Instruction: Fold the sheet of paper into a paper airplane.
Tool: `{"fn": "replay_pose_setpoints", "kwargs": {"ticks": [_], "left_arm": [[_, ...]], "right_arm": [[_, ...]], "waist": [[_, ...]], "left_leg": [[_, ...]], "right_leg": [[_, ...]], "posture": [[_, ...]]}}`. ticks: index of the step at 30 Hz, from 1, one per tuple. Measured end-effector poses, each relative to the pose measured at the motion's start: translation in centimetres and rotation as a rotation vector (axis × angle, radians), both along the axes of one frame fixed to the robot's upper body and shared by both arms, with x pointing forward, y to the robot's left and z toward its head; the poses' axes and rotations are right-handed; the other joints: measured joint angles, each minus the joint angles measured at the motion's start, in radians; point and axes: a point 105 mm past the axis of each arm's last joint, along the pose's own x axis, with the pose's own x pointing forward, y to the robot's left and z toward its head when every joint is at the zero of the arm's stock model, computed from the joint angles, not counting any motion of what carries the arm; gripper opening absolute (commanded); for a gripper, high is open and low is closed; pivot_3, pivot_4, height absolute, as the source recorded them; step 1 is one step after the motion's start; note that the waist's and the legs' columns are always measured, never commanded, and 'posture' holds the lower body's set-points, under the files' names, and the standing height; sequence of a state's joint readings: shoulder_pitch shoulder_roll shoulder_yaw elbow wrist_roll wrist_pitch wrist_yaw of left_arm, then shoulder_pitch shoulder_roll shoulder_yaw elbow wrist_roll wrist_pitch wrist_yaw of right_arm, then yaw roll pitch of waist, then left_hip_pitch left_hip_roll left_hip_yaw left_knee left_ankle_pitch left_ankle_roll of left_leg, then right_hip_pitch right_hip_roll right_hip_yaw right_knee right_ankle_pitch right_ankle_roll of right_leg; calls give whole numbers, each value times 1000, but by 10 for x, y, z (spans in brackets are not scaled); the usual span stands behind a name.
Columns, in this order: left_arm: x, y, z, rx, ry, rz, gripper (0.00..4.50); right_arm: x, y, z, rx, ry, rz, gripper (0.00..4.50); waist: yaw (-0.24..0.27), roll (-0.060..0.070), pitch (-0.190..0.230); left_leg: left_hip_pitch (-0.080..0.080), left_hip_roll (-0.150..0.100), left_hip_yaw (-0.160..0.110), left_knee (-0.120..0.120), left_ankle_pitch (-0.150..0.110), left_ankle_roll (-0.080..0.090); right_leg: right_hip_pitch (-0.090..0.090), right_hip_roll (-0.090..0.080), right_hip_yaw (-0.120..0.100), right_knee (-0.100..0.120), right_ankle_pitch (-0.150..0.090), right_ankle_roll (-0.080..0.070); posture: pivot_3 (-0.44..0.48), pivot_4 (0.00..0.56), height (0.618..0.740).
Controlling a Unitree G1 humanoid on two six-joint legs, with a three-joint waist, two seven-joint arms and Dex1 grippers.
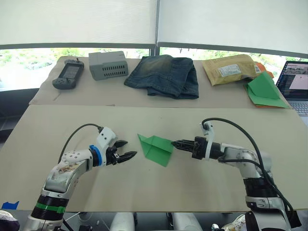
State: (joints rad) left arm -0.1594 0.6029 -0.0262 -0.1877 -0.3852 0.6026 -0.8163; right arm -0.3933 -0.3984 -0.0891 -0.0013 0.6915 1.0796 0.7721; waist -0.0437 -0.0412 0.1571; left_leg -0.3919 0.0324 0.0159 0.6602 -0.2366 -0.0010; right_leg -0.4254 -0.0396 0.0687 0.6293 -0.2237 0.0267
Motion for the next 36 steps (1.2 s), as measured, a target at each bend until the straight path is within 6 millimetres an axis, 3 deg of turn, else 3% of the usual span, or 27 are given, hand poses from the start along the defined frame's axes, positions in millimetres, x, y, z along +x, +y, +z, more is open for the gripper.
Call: {"fn": "replay_pose_setpoints", "kwargs": {"ticks": [4, 11, 16, 20, 24, 29, 32, 36], "left_arm": [[0, 0, 1, 2, -12, -3, 3585], [1, 1, 5, -18, -23, -6, 3585], [-2, 2, 18, -64, -50, -25, 3585], [-8, 7, 32, -93, -85, -57, 3585], [-17, 16, 35, -89, -77, -85, 3585], [-25, 16, 38, -100, -67, -117, 3585], [-25, 16, 41, -101, -78, -120, 3585], [-24, 17, 43, -99, -80, -112, 3585]], "right_arm": [[-1, 10, -2, 23, 8, 16, 2217], [-3, 20, -3, 29, 10, 52, 86], [-3, 15, 4, -18, -62, 82, 8], [1, 13, 23, -93, -220, 125, 8], [7, 18, 46, -181, -454, 187, 8], [9, 31, 64, -367, -869, 304, 8], [17, 32, 65, -595, -1244, 355, 8], [18, 31, 49, -841, -1646, 469, 8]], "waist": [[0, 0, 0], [0, 0, 0], [0, 0, 0], [-3, 0, 0], [-4, 1, 0], [3, 1, 1], [3, 1, 1], [1, 0, 1]], "left_leg": [[0, 0, 0, 0, 0, 0], [0, 0, 0, 0, 0, 0], [0, 0, 0, 0, 0, 0], [0, 0, 0, 0, 0, 0], [1, 1, 0, 0, 0, 0], [0, 0, 1, 0, 0, 0], [1, 0, 2, 0, 0, 0], [0, -1, 3, 0, 0, 0]], "right_leg": [[0, 0, 0, 0, 0, 0], [0, 0, 0, 0, 0, 0], [0, 0, 0, 0, 0, 0], [0, 0, 0, 0, 0, 0], [-1, 1, 0, 0, 0, 0], [-1, 0, 0, 0, 0, 0], [0, -1, 0, -1, 0, 0], [-1, -2, 0, 0, 0, 0]], "posture": [[0, 150, 740], [0, 150, 740], [0, 150, 740], [0, 150, 740], [0, 150, 740], [0, 150, 740], [0, 150, 740], [0, 150, 740]]}}
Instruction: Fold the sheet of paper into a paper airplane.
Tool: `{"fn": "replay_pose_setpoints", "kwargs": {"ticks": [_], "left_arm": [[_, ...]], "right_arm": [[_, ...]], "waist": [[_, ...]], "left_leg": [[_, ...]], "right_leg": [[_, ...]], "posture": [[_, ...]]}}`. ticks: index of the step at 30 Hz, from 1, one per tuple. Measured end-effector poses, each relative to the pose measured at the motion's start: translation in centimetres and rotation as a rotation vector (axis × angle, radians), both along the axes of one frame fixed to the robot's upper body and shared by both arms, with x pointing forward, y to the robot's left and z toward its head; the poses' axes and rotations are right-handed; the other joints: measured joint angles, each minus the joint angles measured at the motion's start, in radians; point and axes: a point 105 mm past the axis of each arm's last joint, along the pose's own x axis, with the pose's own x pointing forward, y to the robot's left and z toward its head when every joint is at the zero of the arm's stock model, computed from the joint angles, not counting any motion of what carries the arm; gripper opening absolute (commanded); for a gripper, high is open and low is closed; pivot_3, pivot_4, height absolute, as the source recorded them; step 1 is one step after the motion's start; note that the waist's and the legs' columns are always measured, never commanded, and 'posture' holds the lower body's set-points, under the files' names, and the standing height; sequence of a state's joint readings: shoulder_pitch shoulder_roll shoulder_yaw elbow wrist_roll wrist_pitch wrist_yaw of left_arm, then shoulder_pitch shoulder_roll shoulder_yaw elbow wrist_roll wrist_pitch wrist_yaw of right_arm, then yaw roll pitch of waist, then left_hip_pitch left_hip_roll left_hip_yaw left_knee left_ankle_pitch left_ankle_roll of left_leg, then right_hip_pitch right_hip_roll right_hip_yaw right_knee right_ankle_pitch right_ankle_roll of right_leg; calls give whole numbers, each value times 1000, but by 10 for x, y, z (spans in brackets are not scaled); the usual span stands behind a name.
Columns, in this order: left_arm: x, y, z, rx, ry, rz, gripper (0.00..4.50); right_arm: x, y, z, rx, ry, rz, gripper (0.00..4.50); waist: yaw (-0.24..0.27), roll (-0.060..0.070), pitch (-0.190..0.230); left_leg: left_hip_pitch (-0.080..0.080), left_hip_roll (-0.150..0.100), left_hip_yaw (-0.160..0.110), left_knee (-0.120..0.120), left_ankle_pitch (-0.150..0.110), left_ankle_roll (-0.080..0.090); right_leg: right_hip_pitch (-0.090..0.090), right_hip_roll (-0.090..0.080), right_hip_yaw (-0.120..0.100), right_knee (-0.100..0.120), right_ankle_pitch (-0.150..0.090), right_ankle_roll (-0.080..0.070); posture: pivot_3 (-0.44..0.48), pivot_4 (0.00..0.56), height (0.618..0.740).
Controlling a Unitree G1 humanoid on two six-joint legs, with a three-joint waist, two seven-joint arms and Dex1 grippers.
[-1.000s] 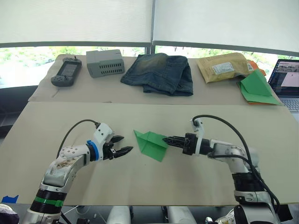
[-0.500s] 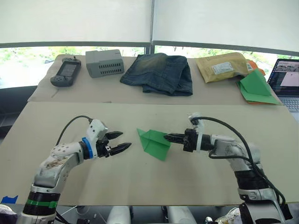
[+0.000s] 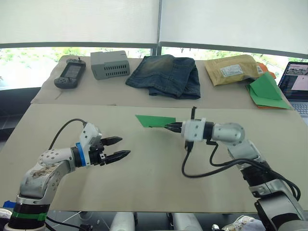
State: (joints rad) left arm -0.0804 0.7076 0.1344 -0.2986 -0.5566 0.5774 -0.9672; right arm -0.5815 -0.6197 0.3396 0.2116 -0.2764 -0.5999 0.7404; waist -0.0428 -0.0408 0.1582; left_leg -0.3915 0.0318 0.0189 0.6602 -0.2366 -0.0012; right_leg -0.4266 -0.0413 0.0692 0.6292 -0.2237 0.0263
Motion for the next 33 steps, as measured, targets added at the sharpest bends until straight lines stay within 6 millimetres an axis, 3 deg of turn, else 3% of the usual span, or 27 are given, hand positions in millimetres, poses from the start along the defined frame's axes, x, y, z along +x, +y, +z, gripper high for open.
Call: {"fn": "replay_pose_setpoints", "kwargs": {"ticks": [3, 9, 14, 20, 24, 26, 33], "left_arm": [[2, 0, 2, 2, -7, 6, 3585], [7, -2, 7, 3, -22, 5, 3585], [9, 0, 6, 1, -13, 11, 3585], [11, -2, 6, -4, -10, 10, 3585], [12, -3, 6, -7, -13, 8, 3585], [12, -3, 6, -9, -12, 7, 3585], [11, -4, 3, -13, -3, 7, 3585]], "right_arm": [[-5, 2, -6, -80, -176, 89, 8], [-25, 9, -22, -107, -317, 252, 8], [-35, 4, -36, -130, -342, 335, 8], [-34, -3, -58, -202, -286, 356, 8], [-29, -19, -54, -232, -260, 324, 1133], [-30, -24, -49, -219, -252, 313, 1937], [-53, -37, -28, -175, -222, 310, 4345]], "waist": [[-1, 0, 0], [-2, 0, 0], [-2, 0, 0], [-3, 0, 0], [-3, 0, 0], [-2, -1, 0], [-2, -1, 0]], "left_leg": [[0, 0, 0, 0, 0, 0], [1, 0, 0, 0, 0, 0], [2, 0, 0, 0, 0, 0], [3, 0, 0, 0, 0, 0], [3, 0, 0, 0, 0, 0], [3, 0, -1, 0, 0, 0], [4, 0, 0, 0, 0, 0]], "right_leg": [[0, 0, 0, 1, 3, -7], [1, 0, 1, 1, 4, -7], [1, 0, 1, 1, 4, -7], [2, 0, 1, 1, 4, -8], [2, 0, 1, 1, 4, -8], [2, 0, 1, 1, 4, -8], [4, -1, 2, 2, 4, -7]], "posture": [[0, 150, 740], [0, 150, 740], [0, 150, 740], [0, 150, 740], [0, 150, 740], [0, 150, 740], [0, 150, 740]]}}
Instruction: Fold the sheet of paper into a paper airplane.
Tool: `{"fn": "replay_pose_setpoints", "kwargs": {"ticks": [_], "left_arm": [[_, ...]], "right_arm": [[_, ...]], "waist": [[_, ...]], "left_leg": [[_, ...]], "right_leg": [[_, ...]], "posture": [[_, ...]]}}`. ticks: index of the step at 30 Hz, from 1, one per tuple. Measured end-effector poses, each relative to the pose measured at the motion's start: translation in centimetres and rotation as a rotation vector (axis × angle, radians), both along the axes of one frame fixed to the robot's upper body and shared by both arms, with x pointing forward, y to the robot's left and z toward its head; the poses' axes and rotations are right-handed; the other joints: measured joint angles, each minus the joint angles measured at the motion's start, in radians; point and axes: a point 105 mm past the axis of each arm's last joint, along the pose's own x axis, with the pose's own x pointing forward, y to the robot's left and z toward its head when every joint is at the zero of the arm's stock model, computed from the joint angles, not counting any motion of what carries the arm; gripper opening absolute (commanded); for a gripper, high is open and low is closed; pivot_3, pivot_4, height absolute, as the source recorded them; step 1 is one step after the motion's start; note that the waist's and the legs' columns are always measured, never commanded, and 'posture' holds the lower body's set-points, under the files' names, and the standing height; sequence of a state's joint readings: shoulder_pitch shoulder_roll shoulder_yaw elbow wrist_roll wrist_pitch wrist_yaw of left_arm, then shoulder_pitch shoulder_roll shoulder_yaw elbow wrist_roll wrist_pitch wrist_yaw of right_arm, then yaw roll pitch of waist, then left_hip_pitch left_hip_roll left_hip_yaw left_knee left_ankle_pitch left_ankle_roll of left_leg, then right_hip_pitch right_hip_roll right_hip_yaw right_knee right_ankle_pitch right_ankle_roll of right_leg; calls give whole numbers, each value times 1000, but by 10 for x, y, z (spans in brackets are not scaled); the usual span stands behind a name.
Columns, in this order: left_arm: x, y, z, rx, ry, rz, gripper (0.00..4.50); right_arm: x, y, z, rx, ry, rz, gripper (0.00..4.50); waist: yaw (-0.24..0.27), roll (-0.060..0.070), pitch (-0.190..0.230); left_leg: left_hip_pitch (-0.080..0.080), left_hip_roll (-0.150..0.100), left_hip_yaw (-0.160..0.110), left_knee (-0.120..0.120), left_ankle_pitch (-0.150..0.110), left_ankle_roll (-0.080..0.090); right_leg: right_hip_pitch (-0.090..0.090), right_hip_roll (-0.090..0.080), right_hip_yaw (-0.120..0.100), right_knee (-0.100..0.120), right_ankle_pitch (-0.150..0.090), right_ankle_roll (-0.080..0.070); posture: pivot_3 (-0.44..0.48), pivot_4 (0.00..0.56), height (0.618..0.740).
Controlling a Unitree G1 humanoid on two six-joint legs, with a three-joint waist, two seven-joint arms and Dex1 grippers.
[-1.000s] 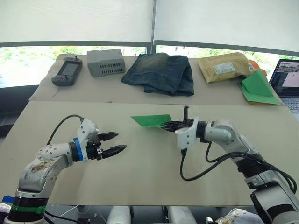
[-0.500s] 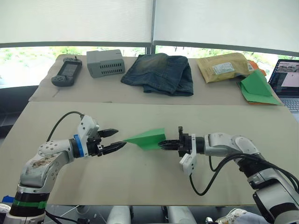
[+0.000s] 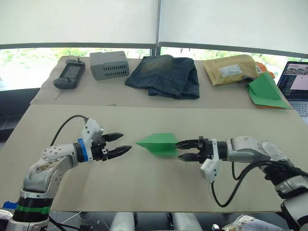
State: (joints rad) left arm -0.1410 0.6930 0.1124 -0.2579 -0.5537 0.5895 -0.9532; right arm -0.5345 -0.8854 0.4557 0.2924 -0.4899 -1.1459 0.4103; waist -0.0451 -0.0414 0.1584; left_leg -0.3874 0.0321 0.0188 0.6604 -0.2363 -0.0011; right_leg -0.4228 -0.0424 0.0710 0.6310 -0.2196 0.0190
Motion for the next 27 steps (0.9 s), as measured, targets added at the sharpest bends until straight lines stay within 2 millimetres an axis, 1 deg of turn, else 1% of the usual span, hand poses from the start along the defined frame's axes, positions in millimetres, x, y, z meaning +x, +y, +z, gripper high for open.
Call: {"fn": "replay_pose_setpoints", "kwargs": {"ticks": [1, 3, 5, 6, 7, 9, 11, 12, 14, 15, 18, 20, 24, 27], "left_arm": [[0, 0, 0, 0, 1, -1, 3585], [0, 0, 0, 0, 1, -2, 3585], [0, 0, 0, 0, 1, -2, 3585], [0, -1, 0, 0, 1, -3, 3585], [1, -1, 0, 0, 1, -4, 3585], [2, -1, 0, -2, 1, -3, 3585], [3, -4, 1, -6, -4, -10, 3585], [4, -5, 1, -2, -4, -10, 3585], [5, -6, -1, 10, -3, -16, 3585], [4, -8, -2, 14, 0, -21, 3585], [4, -13, -4, 23, 8, -41, 3585], [4, -15, -4, 24, 6, -49, 3585], [5, -17, -1, 28, -1, -60, 3585], [6, -22, 1, 31, -7, -79, 3585]], "right_arm": [[-1, -1, 4, 13, 9, -14, 4345], [2, 0, 18, 78, 28, -66, 4345], [13, 1, 37, 182, 85, -159, 4345], [23, 2, 50, 265, 144, -229, 4071], [27, 3, 54, 298, 175, -255, 3796], [40, 6, 59, 397, 333, -359, 3210], [49, 9, 50, 420, 473, -443, 2532], [55, 9, 40, 446, 601, -517, 2172], [60, 11, 25, 491, 772, -603, 1447], [61, 14, 17, 518, 856, -635, 1183], [56, 20, -3, 573, 1082, -704, 55], [48, 25, -11, 549, 1146, -717, 7], [33, 33, -15, 520, 1208, -700, 7], [27, 34, -29, 517, 1247, -734, 7]], "waist": [[-1, 0, 0], [-2, 0, 0], [-2, 0, 0], [-2, 0, 0], [-1, 0, 0], [2, 0, 0], [4, 0, 0], [5, -1, 0], [9, 0, 0], [10, 0, 0], [12, 0, 0], [14, 0, 0], [14, 0, 0], [14, 0, 0]], "left_leg": [[0, 0, 0, 0, 0, 0], [2, 0, 1, 0, 0, 0], [3, 1, 1, 0, 0, 0], [3, 1, 1, 0, 0, 0], [2, 1, 0, 0, 0, 0], [2, 1, 0, 0, 0, 0], [1, 1, 0, 0, 0, 0], [0, 1, -1, 0, 0, 0], [-2, 0, -1, 0, 0, 0], [-2, 0, -1, 0, 0, 0], [-3, 0, -1, 0, 0, 0], [-3, 0, -1, 0, 0, 0], [-2, 0, -1, 0, 0, 0], [-2, 0, -2, 0, 0, 0]], "right_leg": [[0, 0, 0, 0, 0, 0], [1, 1, 0, 1, 0, 0], [1, 1, 0, 1, 0, 0], [1, 2, 0, 1, 0, 0], [1, 2, 0, 1, 0, 0], [1, 2, 0, 1, 0, -1], [0, 2, 0, 1, 0, -1], [0, 2, -1, 1, 0, -1], [-1, 2, -1, 0, 0, -1], [-1, 2, -2, 0, 0, -1], [-2, 2, -2, 0, 0, -1], [-2, 2, -2, 0, 0, -1], [-2, 2, -2, 0, -1, 2], [-1, 3, -2, 0, -1, 2]], "posture": [[0, 150, 740], [0, 150, 740], [0, 150, 740], [0, 150, 740], [0, 150, 740], [0, 150, 740], [0, 150, 740], [0, 150, 740], [0, 150, 740], [0, 150, 740], [0, 150, 740], [0, 150, 740], [0, 150, 740], [0, 150, 740]]}}
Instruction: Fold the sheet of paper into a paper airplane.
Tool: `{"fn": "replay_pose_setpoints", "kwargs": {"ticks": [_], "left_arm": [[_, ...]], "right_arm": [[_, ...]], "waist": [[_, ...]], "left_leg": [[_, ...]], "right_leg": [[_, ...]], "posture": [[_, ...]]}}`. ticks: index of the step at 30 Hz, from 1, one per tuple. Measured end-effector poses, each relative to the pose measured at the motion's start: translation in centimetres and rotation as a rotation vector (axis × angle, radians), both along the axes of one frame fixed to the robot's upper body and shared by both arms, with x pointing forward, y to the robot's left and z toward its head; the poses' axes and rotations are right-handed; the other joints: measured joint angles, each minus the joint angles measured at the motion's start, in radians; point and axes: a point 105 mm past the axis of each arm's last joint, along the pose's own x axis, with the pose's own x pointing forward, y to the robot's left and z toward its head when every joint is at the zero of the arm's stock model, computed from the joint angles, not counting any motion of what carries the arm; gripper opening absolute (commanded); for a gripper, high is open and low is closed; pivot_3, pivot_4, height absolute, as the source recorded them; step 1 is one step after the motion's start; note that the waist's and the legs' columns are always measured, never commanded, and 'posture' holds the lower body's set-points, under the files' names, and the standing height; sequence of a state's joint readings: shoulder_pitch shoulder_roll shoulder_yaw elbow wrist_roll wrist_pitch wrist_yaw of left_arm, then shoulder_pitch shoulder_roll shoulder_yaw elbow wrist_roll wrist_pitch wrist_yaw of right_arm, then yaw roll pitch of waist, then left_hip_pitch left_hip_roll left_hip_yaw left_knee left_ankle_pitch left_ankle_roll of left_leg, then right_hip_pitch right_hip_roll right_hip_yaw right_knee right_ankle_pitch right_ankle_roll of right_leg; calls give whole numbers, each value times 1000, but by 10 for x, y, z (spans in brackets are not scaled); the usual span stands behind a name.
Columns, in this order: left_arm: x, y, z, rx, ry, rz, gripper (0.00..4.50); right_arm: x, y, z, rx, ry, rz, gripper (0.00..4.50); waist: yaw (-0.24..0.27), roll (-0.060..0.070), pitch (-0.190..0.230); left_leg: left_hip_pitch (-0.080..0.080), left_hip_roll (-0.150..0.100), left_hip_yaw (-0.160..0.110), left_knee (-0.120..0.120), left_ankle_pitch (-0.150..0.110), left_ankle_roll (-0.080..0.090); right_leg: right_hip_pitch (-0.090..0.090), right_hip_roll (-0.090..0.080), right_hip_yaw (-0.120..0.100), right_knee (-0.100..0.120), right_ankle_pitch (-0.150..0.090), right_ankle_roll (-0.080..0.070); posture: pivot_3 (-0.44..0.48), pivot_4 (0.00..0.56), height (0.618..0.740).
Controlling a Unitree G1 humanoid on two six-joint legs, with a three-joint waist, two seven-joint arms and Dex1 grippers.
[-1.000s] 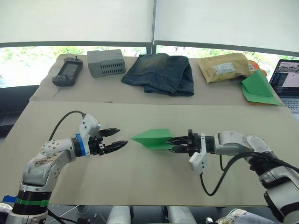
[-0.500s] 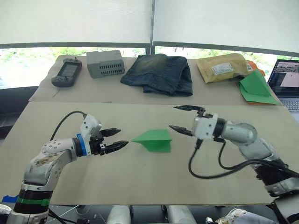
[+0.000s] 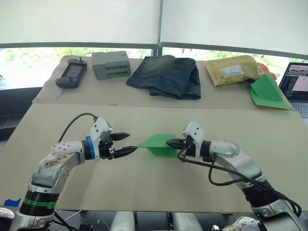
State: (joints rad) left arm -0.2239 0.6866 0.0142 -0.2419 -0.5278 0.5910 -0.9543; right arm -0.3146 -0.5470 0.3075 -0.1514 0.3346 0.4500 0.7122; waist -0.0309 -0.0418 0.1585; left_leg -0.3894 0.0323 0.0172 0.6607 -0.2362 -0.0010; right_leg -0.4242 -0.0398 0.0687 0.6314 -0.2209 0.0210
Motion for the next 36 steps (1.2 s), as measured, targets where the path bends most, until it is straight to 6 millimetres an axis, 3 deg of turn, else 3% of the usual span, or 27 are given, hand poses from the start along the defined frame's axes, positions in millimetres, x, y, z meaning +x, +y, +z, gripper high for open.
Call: {"fn": "replay_pose_setpoints", "kwargs": {"ticks": [3, 9, 14, 20, 25, 36], "left_arm": [[0, -3, 0, 4, -1, -12, 3585], [0, -21, -4, -1, 6, -62, 3585], [1, -39, -29, 14, 56, -76, 3585], [11, -55, -38, 11, 48, -63, 1735], [13, -53, -55, 51, 88, -43, 42], [10, -50, -62, 68, 50, -61, 9]], "right_arm": [[-4, 0, -13, -11, 33, -23, 7], [-2, 2, -16, -26, 13, -45, 7], [-3, 3, -17, -18, 13, -59, 7], [-4, 2, -17, -18, 10, -75, 0], [-6, 1, -18, -18, 4, -90, 0], [-3, -8, -13, -28, 7, -137, 0]], "waist": [[0, 0, 0], [-4, 0, 0], [-6, 0, 0], [-6, 0, 0], [-6, 0, 0], [-1, 0, -2]], "left_leg": [[0, 0, 0, 0, 0, 0], [1, 0, 0, 0, 0, 0], [2, 0, 0, 0, 0, 0], [2, 0, 0, 0, 0, 0], [2, 0, 0, 0, 0, 0], [2, -1, 0, 0, 0, 0]], "right_leg": [[0, 0, 0, 0, 0, 0], [1, 0, 0, 0, 0, 1], [2, 0, 0, 1, -1, 2], [2, 0, 0, 0, -1, 2], [2, 0, 1, 0, -1, 2], [3, 0, 1, 0, -2, 5]], "posture": [[0, 150, 740], [0, 150, 740], [0, 150, 740], [0, 150, 740], [0, 150, 740], [0, 150, 740]]}}
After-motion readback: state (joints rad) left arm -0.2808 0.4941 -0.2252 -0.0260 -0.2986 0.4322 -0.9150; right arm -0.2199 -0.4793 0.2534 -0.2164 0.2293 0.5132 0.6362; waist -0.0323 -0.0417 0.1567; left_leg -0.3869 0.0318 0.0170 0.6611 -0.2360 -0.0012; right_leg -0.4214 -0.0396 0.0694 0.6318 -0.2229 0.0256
